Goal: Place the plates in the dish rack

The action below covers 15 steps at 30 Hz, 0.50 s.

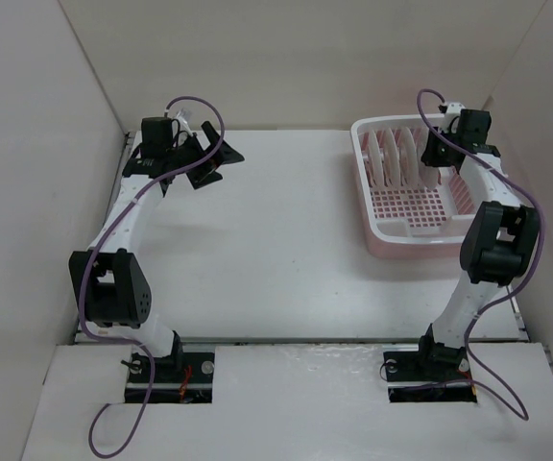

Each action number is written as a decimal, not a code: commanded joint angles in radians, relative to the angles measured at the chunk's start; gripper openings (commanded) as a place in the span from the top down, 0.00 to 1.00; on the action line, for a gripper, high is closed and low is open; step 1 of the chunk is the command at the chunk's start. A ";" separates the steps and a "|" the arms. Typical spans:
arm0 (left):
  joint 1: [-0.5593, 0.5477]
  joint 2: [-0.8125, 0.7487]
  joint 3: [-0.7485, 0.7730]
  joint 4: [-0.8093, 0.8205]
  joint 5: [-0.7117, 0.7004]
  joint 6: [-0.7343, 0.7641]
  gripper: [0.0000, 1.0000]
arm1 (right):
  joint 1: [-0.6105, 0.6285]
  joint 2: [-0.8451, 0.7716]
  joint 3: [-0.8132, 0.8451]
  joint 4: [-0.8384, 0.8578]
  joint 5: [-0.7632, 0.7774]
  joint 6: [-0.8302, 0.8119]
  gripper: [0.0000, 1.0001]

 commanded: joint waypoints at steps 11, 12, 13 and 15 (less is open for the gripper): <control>-0.002 0.010 0.046 0.032 0.039 0.022 0.00 | 0.009 -0.046 0.068 0.046 -0.005 0.001 0.65; -0.002 0.010 0.046 0.032 0.039 0.022 0.00 | 0.009 -0.057 0.077 0.037 0.004 0.010 0.63; -0.002 0.010 0.046 0.032 0.039 0.022 0.00 | 0.009 -0.067 0.077 0.037 0.004 0.010 0.63; -0.002 0.010 0.046 0.032 0.039 0.022 0.00 | 0.009 -0.077 0.087 0.037 0.013 0.010 0.62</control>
